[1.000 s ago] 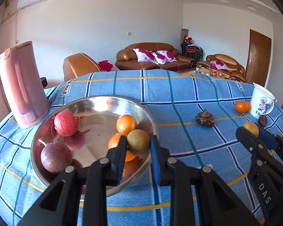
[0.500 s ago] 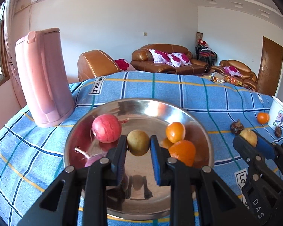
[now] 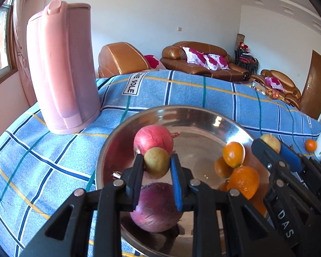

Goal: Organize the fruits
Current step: 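Carry the yellow-green fruits in both tools over the steel bowl, then open the left tool in the bowl while the right tool releases its fruit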

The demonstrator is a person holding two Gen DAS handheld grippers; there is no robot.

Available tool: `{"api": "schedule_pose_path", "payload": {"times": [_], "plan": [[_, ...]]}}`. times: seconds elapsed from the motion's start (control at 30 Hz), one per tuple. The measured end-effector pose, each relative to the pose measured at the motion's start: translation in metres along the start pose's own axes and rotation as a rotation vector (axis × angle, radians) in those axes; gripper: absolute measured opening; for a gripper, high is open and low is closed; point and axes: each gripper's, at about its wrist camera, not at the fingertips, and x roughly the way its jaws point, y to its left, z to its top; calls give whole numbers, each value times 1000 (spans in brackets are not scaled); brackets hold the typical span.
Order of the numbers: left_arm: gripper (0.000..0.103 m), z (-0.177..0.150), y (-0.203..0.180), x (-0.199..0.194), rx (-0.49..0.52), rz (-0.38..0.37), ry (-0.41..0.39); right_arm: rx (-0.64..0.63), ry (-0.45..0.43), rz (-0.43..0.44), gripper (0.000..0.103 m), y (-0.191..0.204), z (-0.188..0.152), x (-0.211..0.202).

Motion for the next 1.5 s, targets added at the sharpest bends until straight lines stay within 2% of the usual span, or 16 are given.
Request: {"api": "schedule_pose_path", "payload": {"times": [0.23, 0.43, 0.57, 0.77, 1.0, 1.07, 1.17, 1.23, 1.27, 1.3, 1.47, 1.5], "plan": [[27, 2, 5, 11, -14, 39, 38, 21, 59, 64, 30, 8, 7, 25], [27, 3, 8, 14, -37, 10, 54, 67, 153, 173, 30, 4, 6, 47], [27, 3, 10, 15, -39, 15, 46, 64, 207, 201, 30, 9, 3, 59], [27, 4, 10, 17, -38, 6, 45, 64, 207, 196, 30, 9, 2, 59], [27, 1, 9, 15, -28, 9, 33, 64, 196, 188, 36, 8, 2, 54], [27, 1, 7, 15, -23, 1, 34, 74, 160, 176, 38, 5, 2, 46], [29, 1, 4, 16, -8, -1, 37, 107, 57, 105, 48, -4, 2, 24], [42, 0, 2, 16, 3, -2, 31, 138, -3, 47, 72, -12, 2, 11], [59, 0, 1, 15, 7, 3, 20, 152, -28, 20, 76, -16, 1, 5], [74, 0, 0, 12, 11, 11, 2, 161, -46, 3, 78, -20, 1, 1], [100, -2, -8, -5, 38, 41, -97, 171, -83, -69, 78, -26, -1, -12], [102, -3, -9, -6, 45, 49, -108, 174, -97, -84, 78, -27, -1, -16]]}}
